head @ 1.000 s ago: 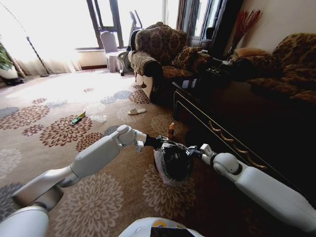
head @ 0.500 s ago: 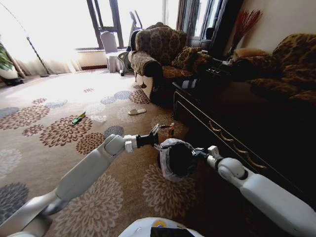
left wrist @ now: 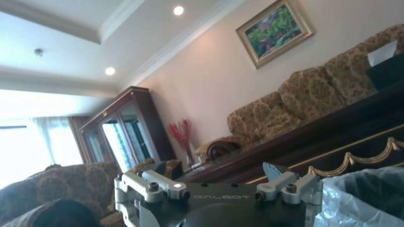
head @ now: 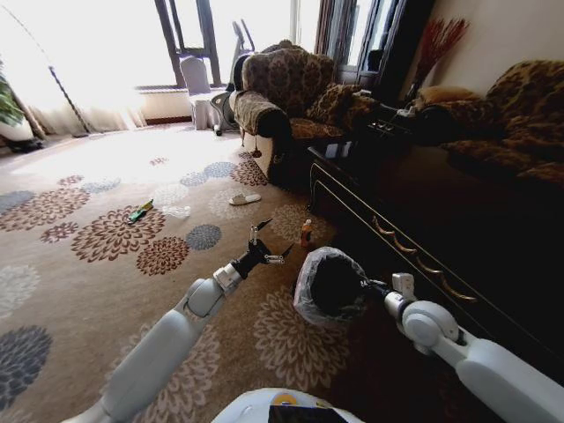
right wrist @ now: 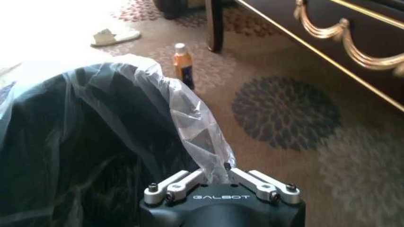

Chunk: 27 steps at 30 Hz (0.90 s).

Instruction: Pick up the trash from the ground and place it into the trash bin.

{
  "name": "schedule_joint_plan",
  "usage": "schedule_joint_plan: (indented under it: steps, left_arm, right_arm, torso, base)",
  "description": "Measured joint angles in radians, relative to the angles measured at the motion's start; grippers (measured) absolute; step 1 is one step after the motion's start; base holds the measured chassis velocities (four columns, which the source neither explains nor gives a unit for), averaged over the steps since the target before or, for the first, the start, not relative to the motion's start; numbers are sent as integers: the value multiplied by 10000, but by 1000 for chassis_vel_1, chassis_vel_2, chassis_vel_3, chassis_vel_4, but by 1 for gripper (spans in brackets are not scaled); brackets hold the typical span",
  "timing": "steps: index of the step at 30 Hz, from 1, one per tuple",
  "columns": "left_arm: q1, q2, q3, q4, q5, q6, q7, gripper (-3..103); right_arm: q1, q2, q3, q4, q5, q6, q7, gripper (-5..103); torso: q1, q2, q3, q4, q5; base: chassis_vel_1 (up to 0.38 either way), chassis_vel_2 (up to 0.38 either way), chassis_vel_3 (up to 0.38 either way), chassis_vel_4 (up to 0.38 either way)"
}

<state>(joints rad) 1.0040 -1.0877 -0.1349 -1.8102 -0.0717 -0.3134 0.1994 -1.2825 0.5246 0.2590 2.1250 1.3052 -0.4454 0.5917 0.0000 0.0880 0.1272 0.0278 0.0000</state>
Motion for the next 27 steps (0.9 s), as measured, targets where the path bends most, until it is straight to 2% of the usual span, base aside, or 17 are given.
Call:
schedule_joint_plan:
  steps: [1, 6, 9, 10, 13, 21, 27]
  left_arm:
    - [29, -214, 10, 185, 113, 41, -151, 100]
    - [162, -697, 93, 581, 362, 109, -448, 100]
    - [589, -1061, 30, 584, 458, 306, -742, 100]
    - [589, -1061, 30, 584, 458, 306, -742, 100]
    - [1202, -1277, -93, 475, 481, 467, -999, 100]
    - [1651, -1608, -256, 646, 757, 482, -1366, 100]
    - [1301, -1650, -232, 1271, 1036, 548, -1833, 100]
  right_arm:
    - [-199, 12, 241, 169, 334, -21, 279, 0]
    - [-437, 242, 671, 327, 587, 88, 689, 0]
    - [-190, 882, 871, 517, 1078, 222, 1582, 0]
    - [-190, 882, 871, 517, 1078, 222, 1582, 0]
    - [-74, 1454, 974, 719, 1123, 400, 2399, 0]
    - [-419, 1915, 1003, 1215, 613, 360, 2814, 0]
    - [-626, 1972, 1062, 1597, 1220, 315, 3543, 0]
  torso:
    - [0, 0, 0, 2, 0]
    - [0, 0, 1, 2, -1]
    - [0, 0, 1, 3, 3]
    - [0, 0, 1, 3, 3]
    - [0, 0, 1, 6, -1]
    - [0, -1, 1, 5, 0]
    - [0, -2, 1, 5, -1]
  base:
    - [0, 0, 0, 0]
    - [0, 0, 0, 0]
    - [0, 0, 0, 0]
    - [0, 0, 0, 0]
    - [0, 0, 0, 0]
    - [0, 0, 0, 0]
    - [0, 0, 0, 0]
